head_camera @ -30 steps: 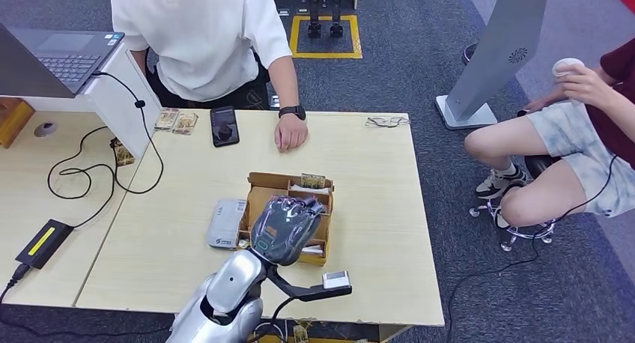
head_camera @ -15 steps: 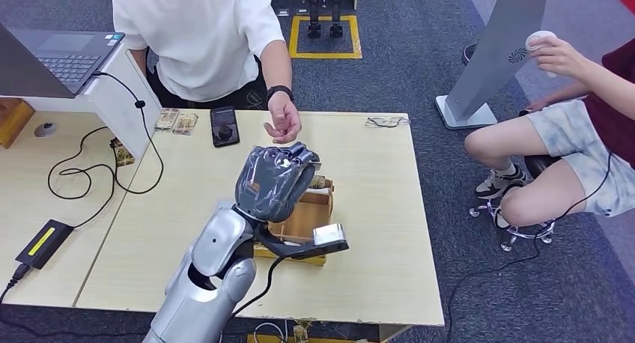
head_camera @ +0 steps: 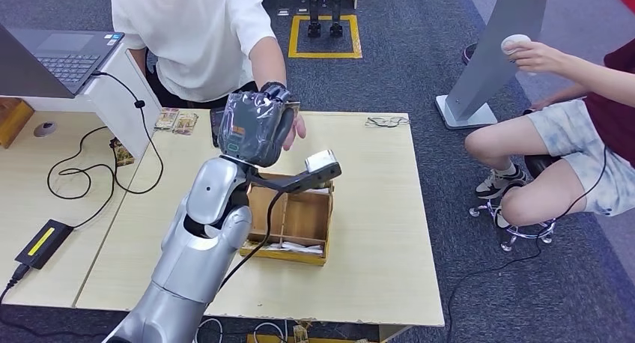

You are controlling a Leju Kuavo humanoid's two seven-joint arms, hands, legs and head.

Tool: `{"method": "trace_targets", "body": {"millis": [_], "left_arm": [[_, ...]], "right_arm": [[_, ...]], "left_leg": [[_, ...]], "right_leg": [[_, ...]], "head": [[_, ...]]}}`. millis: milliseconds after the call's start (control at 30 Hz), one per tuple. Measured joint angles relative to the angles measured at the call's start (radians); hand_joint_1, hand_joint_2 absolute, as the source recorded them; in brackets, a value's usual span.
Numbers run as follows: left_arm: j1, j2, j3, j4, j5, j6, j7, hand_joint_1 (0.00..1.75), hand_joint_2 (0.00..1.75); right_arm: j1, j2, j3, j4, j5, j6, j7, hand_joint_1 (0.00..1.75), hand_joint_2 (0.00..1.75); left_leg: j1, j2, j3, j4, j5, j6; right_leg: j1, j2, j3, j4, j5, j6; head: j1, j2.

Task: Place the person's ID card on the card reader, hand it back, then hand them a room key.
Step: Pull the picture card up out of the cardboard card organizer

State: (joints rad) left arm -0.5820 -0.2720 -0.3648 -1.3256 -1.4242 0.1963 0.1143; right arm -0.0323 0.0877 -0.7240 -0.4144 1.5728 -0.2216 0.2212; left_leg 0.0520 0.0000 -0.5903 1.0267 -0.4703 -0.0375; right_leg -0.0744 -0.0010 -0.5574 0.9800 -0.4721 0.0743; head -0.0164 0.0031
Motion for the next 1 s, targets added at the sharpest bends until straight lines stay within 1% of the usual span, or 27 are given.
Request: {"method": "trace_targets", "body": {"millis": [167, 267, 367, 400, 500, 600, 733, 1000], "left_arm": [[-0.025, -0.02, 0.045, 0.059, 0.0, -0.014, 0.038, 1.75, 1.75], [-0.037, -0.029, 0.068, 0.094, -0.006, -0.018, 0.045, 1.75, 1.75], [-0.045, -0.037, 0.084, 0.123, -0.013, -0.018, 0.048, 1.64, 1.75], [-0.046, -0.038, 0.089, 0.132, -0.015, -0.018, 0.05, 1.2, 1.75], [-0.047, -0.042, 0.099, 0.155, -0.019, -0.019, 0.058, 0.0, 1.75], [-0.048, -0.046, 0.102, 0.173, -0.029, -0.017, 0.059, 0.0, 1.75], [-0.048, -0.047, 0.102, 0.183, -0.044, -0.011, 0.048, 0.0, 0.0], [-0.04, -0.051, 0.102, 0.155, -0.044, -0.008, 0.003, 0.0, 0.0]], "right_arm": [[-0.001, 0.0, 0.0, 0.012, 0.0, 0.0, -0.001, 0.0, 0.0], [-0.002, 0.0, 0.0, 0.017, 0.0, 0.0, -0.002, 0.0, 0.0], [-0.002, 0.0, 0.0, 0.02, 0.0, 0.0, -0.001, 0.0, 0.0], [-0.001, 0.0, 0.0, 0.021, 0.0, 0.0, 0.0, 0.0, 0.0], [-0.001, 0.0, -0.002, 0.025, 0.0, 0.0, 0.002, 0.0, 0.0], [0.0, 0.0, -0.003, 0.027, 0.0, 0.0, 0.003, 0.0, 0.0], [0.0, 0.0, -0.003, 0.028, 0.0, 0.0, 0.002, 0.0, 0.0], [0.003, 0.0, -0.004, 0.028, 0.0, 0.0, 0.0, 0.0, 0.0]], "left_leg": [[0.0, 0.0, 0.0, 0.0, 0.0, 0.0], [0.0, 0.0, 0.0, 0.0, 0.0, 0.0], [0.0, 0.0, 0.0, 0.0, 0.0, 0.0], [0.0, 0.0, 0.0, 0.0, 0.0, 0.0], [0.0, 0.0, 0.0, 0.0, 0.0, 0.0], [0.0, 0.0, 0.0, 0.0, 0.0, 0.0], [0.0, 0.0, 0.0, 0.0, 0.0, 0.0], [0.0, 0.0, 0.0, 0.0, 0.0, 0.0]], "right_leg": [[0.0, 0.0, 0.0, 0.0, 0.0, 0.0], [0.0, 0.0, 0.0, 0.0, 0.0, 0.0], [0.0, 0.0, 0.0, 0.0, 0.0, 0.0], [0.0, 0.0, 0.0, 0.0, 0.0, 0.0], [0.0, 0.0, 0.0, 0.0, 0.0, 0.0], [0.0, 0.0, 0.0, 0.0, 0.0, 0.0], [0.0, 0.0, 0.0, 0.0, 0.0, 0.0], [0.0, 0.0, 0.0, 0.0, 0.0, 0.0]], "head": [[0.0, 0.0], [0.0, 0.0], [0.0, 0.0], [0.0, 0.0], [0.0, 0.0], [0.0, 0.0], [0.0, 0.0], [0.0, 0.0]]}}
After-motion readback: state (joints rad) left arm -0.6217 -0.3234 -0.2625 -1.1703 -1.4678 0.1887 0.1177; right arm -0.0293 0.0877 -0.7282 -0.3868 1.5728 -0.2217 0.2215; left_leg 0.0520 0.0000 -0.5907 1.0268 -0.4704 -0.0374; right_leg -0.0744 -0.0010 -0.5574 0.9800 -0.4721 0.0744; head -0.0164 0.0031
